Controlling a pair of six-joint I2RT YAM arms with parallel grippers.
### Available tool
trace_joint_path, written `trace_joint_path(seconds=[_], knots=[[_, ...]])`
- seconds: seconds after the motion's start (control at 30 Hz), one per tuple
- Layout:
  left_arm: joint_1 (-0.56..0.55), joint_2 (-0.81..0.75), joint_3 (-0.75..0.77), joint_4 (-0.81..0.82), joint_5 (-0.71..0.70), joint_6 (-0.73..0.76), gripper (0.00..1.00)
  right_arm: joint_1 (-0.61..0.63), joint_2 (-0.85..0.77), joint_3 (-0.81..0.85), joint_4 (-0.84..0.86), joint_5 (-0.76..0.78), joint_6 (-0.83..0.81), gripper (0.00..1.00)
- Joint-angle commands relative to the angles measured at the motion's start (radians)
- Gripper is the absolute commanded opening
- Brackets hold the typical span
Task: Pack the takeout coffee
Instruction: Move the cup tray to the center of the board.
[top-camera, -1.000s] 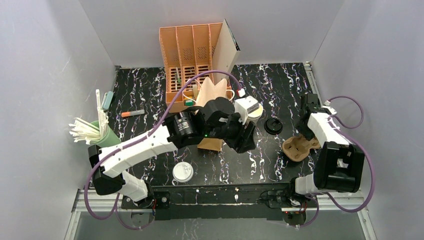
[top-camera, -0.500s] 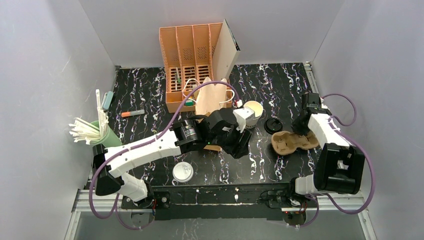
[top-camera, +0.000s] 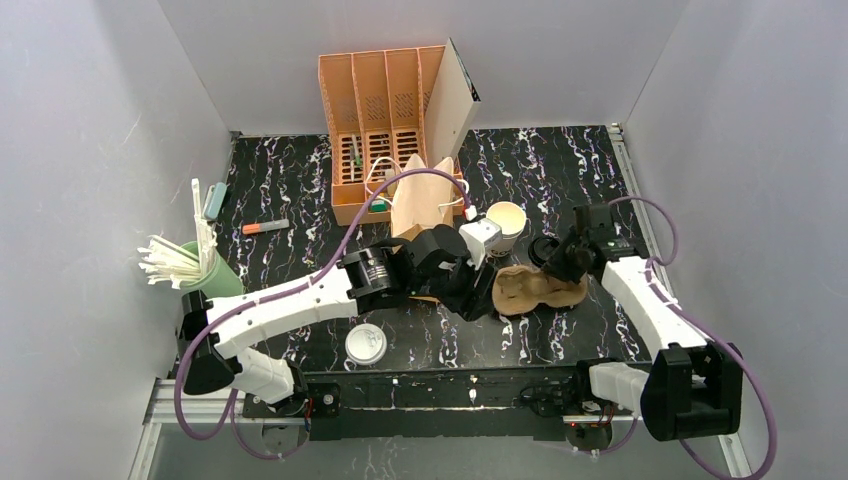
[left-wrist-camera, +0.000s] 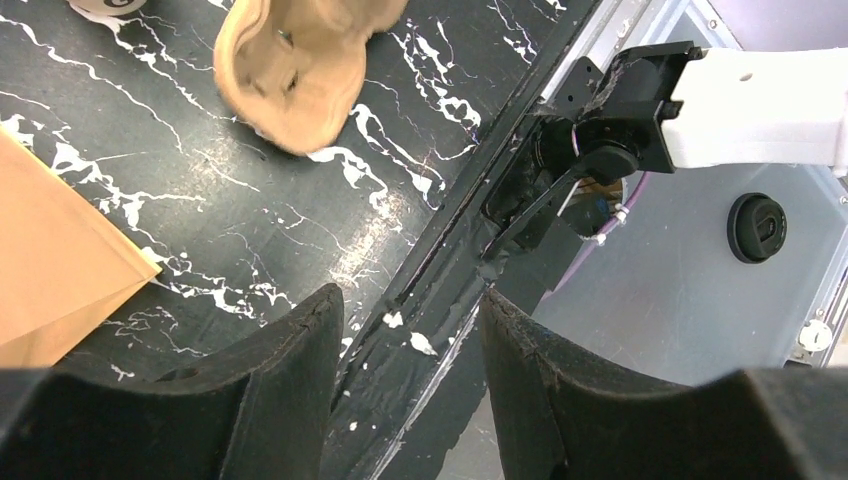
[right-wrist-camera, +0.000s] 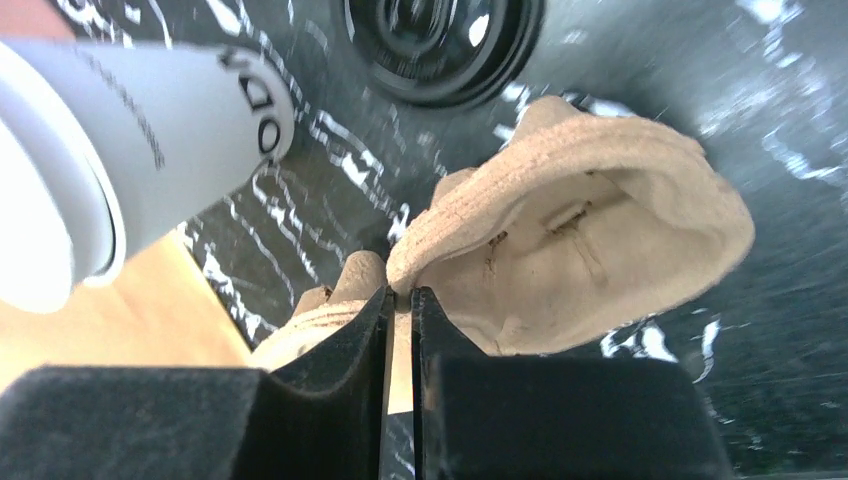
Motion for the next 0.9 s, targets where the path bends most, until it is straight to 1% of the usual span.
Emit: trace_joint_path(seconds=[0.0, 0.03, 0.07, 0.1, 0.2, 0.23, 0.3, 0.33, 0.37, 0.4, 0.47, 0.53, 0.57, 0.73, 0.87], knots=[[-0.011, -0.023, -0.045, 0.081, 0.011, -0.034, 0.5, 0.109, -0.05, -0.052, 0.04, -0.011, 0.246, 0.19], [-0.011, -0.023, -0.054, 0.09, 0.005, -0.037, 0.5, 0.132, -0.052, -0.048, 0.044, -0.005, 0.267, 0.23], [-0.011, -0.022, -0.061, 0.094, -0.001, -0.039, 0.5, 0.153, -0.05, -0.037, 0.044, 0.008, 0.274, 0.34], [-0.011, -0.018, -0.066, 0.094, -0.006, -0.038, 0.5, 0.171, -0.045, -0.018, 0.028, 0.034, 0.267, 0.48], [-0.011, -0.005, -0.078, 0.103, -0.003, -0.031, 0.47, 0.193, -0.034, 0.057, -0.057, 0.146, 0.183, 0.65], [-0.012, -0.001, -0.085, 0.116, -0.007, -0.035, 0.47, 0.195, -0.042, 0.075, -0.062, 0.161, 0.102, 0.68], [-0.014, -0.001, -0.108, 0.151, -0.022, -0.045, 0.47, 0.195, -0.065, 0.08, -0.039, 0.138, -0.03, 0.73], [-0.015, -0.002, -0.122, 0.17, -0.023, -0.052, 0.47, 0.194, -0.075, 0.077, -0.024, 0.101, -0.109, 0.76], [-0.015, -0.001, -0.137, 0.193, -0.053, -0.059, 0.47, 0.195, -0.084, 0.071, -0.008, 0.053, -0.163, 0.79], [-0.017, -0.001, -0.151, 0.216, -0.061, -0.065, 0.45, 0.194, -0.087, 0.064, -0.006, 0.018, -0.2, 0.81], [-0.018, 0.01, -0.176, 0.249, -0.074, -0.077, 0.4, 0.194, -0.08, 0.04, 0.011, -0.081, -0.269, 0.79], [-0.02, 0.018, -0.197, 0.271, -0.097, -0.089, 0.35, 0.201, -0.054, 0.02, 0.013, -0.104, -0.283, 0.76], [-0.02, 0.019, -0.21, 0.28, -0.11, -0.099, 0.33, 0.212, -0.038, 0.012, 0.019, -0.104, -0.292, 0.75], [-0.021, 0.004, -0.29, 0.331, -0.174, -0.149, 0.33, 0.29, 0.029, 0.008, 0.049, 0.019, -0.283, 0.77], [-0.021, -0.022, -0.379, 0.378, -0.209, -0.194, 0.32, 0.322, 0.101, 0.022, 0.062, 0.081, -0.28, 0.77]])
